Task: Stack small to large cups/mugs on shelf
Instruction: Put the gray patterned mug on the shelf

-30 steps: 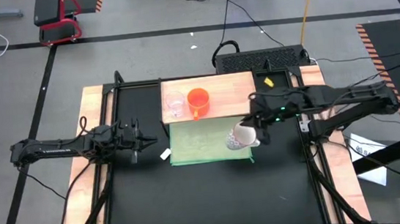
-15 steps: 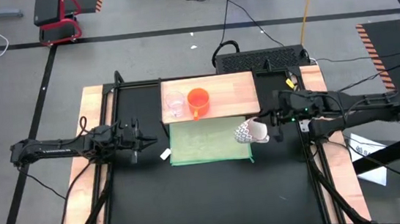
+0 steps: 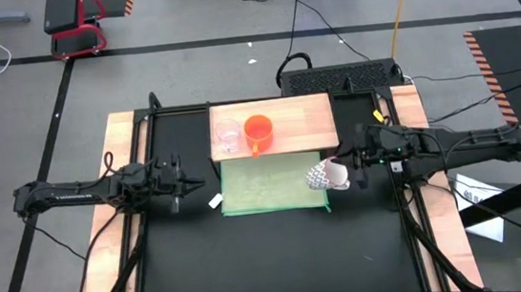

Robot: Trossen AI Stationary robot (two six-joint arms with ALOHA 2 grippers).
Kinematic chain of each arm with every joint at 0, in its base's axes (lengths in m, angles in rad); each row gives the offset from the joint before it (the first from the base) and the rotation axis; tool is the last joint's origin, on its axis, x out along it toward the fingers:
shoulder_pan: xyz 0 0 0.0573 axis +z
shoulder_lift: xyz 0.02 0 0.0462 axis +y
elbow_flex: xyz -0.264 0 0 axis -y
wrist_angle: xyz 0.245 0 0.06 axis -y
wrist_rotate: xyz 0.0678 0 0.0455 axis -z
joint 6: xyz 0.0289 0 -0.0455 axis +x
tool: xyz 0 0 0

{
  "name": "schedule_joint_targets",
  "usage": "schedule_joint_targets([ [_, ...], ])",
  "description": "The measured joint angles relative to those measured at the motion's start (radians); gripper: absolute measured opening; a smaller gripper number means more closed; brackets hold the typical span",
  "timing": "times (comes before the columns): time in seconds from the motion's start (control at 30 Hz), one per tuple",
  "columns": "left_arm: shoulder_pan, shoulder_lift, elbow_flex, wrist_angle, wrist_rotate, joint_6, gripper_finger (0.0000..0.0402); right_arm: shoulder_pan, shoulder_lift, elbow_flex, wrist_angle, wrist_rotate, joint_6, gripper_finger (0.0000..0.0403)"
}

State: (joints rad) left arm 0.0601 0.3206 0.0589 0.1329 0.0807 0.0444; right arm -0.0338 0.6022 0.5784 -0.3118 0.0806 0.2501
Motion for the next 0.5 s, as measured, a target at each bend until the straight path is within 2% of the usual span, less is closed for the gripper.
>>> schedule_joint_targets([
  [0.33, 0.0, 0.0, 0.0, -0.005, 0.0, 0.0, 0.0033, 0.0, -0.064, -0.066, 0.007, -0.001, -0.002, 0.0009],
  [0.5, 0.0, 0.0, 0.0, -0.008, 0.0, 0.006, 0.0033, 0.0, -0.131, -0.133, 0.07, -0.001, 0.0, 0.0009],
])
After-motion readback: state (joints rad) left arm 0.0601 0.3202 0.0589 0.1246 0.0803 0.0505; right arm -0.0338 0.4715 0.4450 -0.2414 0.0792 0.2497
